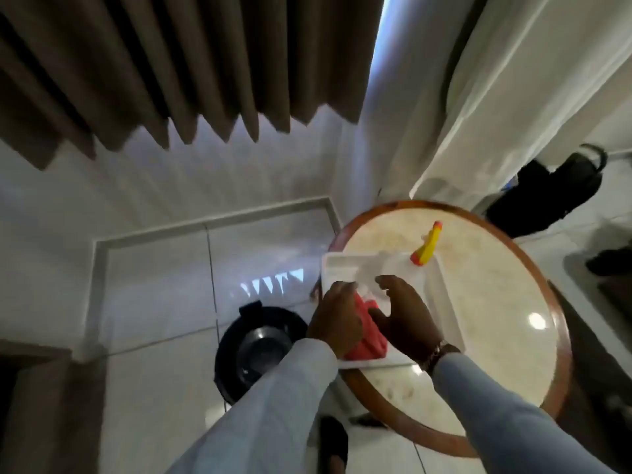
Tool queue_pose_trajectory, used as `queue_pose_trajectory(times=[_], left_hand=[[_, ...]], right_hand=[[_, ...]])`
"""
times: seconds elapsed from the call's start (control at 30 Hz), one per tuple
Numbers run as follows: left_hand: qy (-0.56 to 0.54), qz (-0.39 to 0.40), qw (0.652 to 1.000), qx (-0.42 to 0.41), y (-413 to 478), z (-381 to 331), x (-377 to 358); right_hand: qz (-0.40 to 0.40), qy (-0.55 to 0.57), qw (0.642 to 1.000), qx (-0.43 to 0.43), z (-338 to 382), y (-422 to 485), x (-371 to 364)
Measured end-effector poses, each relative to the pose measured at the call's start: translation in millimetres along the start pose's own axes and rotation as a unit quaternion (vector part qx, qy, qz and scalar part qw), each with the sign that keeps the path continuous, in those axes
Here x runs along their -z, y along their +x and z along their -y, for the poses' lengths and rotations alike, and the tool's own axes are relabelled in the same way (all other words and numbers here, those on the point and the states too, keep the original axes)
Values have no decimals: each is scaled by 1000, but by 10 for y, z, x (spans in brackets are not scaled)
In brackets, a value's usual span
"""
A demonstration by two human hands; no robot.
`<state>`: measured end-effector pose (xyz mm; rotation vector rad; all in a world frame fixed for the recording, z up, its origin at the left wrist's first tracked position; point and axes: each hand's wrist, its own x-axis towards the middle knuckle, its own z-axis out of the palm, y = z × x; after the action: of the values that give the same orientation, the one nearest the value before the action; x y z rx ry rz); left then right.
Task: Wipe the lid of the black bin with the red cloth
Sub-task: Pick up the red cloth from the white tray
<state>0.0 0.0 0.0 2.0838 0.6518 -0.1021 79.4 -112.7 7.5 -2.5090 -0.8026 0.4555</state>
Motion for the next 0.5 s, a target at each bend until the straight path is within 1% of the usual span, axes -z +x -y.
queue_pose_trajectory(times=[0.03, 0.1, 0.13, 0.17, 0.2, 0.27, 0.33, 0.4, 0.43, 0.5], left_hand=[[9, 35, 999, 20, 93, 96, -182], [58, 73, 995, 46, 240, 255, -515], [108, 77, 990, 49, 308, 332, -620], [171, 75, 982, 40, 382, 395, -736], [228, 73, 971, 27, 446, 446, -849], [304, 55, 951, 9, 577, 496, -971], [357, 38, 933, -2, 681, 508, -983], [370, 24, 928, -29, 748, 499, -944], [356, 30, 933, -40, 763, 492, -895], [291, 50, 954, -48, 795, 469, -788]], right_hand=[[24, -14, 999, -27, -170, 54, -141], [77, -49, 993, -70, -411, 144, -374], [104, -59, 988, -96, -479, 176, -448], [116, -69, 985, -104, -544, 206, -555], [120, -77, 985, -100, -592, 213, -653], [90, -78, 990, -74, -668, 243, -788], [75, -50, 990, -105, -745, 295, -846], [97, -26, 986, -132, -797, 321, -870], [108, -16, 985, -132, -810, 317, -875], [95, 22, 987, -127, -799, 285, -797]])
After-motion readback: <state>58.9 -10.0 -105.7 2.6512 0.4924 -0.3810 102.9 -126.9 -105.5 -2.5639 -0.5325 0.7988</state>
